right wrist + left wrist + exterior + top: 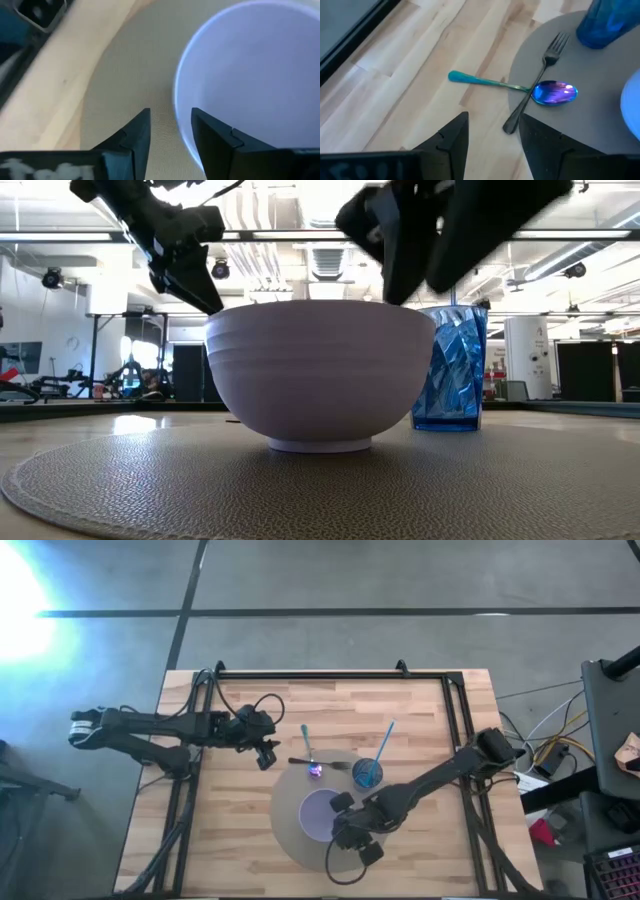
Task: Pick & Place Utensil
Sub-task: Put the fork into the bowl
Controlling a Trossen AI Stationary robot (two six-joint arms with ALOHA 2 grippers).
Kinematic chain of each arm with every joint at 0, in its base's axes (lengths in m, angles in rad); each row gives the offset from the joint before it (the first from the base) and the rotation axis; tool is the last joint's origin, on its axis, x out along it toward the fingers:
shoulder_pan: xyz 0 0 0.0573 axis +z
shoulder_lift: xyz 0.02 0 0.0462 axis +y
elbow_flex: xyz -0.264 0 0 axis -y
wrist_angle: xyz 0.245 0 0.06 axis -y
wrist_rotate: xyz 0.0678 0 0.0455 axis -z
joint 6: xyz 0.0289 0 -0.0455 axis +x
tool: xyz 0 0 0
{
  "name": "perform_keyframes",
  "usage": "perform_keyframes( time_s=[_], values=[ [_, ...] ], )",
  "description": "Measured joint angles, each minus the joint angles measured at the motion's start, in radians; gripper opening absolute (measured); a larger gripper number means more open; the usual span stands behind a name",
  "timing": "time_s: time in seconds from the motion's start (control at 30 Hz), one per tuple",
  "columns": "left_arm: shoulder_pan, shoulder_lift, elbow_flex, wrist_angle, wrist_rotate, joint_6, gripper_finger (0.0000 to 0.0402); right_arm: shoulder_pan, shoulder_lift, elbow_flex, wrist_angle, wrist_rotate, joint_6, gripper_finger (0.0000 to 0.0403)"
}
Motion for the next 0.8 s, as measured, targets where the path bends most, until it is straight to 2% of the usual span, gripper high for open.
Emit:
perform_keyframes(
  time_s=[0.17, 0.4, 0.5, 0.8],
  values=[
    [0.003, 0.000, 0.000, -0.033, -0.001, 0.001, 0.0172, 0.000, -0.078, 0.002, -0.027, 0.001, 0.072, 0.0148],
    [0.013, 0.000, 0.000, -0.088, 0.000, 0.023, 0.0226, -0.003, -0.209, 0.002, -0.033, 0.031, 0.131, 0.0139],
    [0.014, 0.000, 0.000, -0.084, 0.028, 0.110, 0.0238, -0.003, -0.268, 0.002, -0.040, 0.092, 0.132, 0.0131],
    [0.014, 0.027, 0.000, -0.029, 0.050, 0.336, 0.0238, -0.004, -0.438, 0.002, -0.078, 0.346, 0.087, 0.0113]
  ],
)
